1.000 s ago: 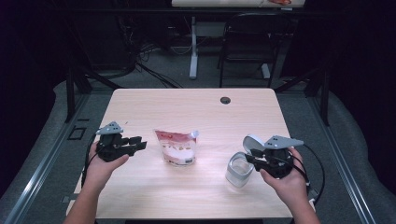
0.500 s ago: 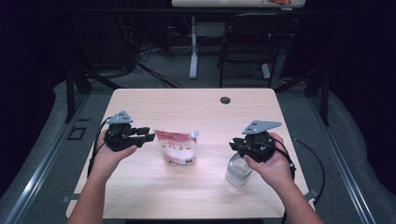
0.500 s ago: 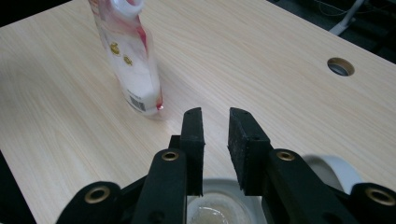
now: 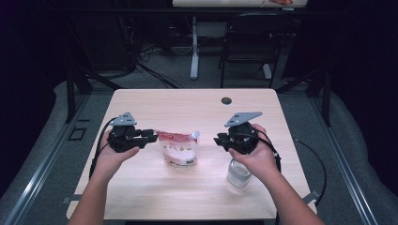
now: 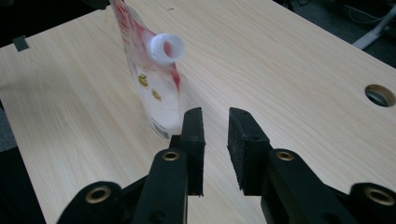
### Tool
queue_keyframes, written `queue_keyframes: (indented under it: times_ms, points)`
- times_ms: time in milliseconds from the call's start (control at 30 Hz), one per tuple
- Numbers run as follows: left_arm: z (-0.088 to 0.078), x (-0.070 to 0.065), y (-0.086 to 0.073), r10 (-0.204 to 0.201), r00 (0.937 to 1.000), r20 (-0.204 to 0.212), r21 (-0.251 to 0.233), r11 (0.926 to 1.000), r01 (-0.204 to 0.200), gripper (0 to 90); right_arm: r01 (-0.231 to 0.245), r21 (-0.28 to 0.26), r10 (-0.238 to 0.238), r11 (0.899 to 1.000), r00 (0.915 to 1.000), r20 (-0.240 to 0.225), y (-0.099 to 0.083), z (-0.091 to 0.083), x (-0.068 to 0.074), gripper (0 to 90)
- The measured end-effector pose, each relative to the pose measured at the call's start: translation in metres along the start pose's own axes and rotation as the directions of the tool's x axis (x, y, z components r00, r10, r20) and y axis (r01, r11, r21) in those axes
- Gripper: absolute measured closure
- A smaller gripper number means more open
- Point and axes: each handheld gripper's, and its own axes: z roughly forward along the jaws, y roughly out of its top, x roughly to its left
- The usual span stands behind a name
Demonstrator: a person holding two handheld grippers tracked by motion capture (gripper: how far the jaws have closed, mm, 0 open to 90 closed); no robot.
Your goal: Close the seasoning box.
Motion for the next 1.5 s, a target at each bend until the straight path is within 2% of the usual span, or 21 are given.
queue_keyframes:
  times_ms: [100,367,600,733,1100,1233,1500]
  points:
    - [0.002,-0.003,0.001,0.009,0.9998,0.020,-0.003,1.0000,-0.009,72.2,0.006,-0.001,-0.006,1.000,0.9998,-0.020,0.005,0.007,0.004,74.9]
    - [0.004,-0.005,0.001,0.021,0.9997,0.013,-0.004,0.9998,-0.020,76.7,0.018,-0.009,-0.018,1.000,0.9975,-0.069,0.016,0.023,0.012,72.1]
    - [0.005,-0.002,-0.002,-0.005,0.9996,0.029,-0.029,0.9996,0.006,78.9,0.006,-0.016,-0.007,1.000,0.9954,-0.096,0.020,0.034,0.013,71.7]
    - [0.005,-0.002,-0.002,-0.004,0.9995,0.031,-0.028,0.9996,0.005,80.3,-0.002,-0.020,0.000,1.000,0.9947,-0.102,0.021,0.038,0.013,71.1]
    - [0.005,-0.003,-0.002,0.001,0.9997,0.024,-0.025,0.9997,-0.001,85.3,-0.026,-0.026,0.023,0.999,0.9927,-0.118,0.020,0.039,0.011,71.9]
    - [0.004,-0.004,-0.002,0.002,0.9996,0.028,-0.022,0.9998,-0.001,89.8,-0.034,-0.026,0.031,0.999,0.9922,-0.121,0.020,0.039,0.011,72.5]
    - [0.003,-0.003,-0.002,-0.003,0.9992,0.040,-0.021,0.9998,0.004,90.0,-0.028,-0.027,0.025,0.999,0.9916,-0.127,0.019,0.037,0.011,72.8]
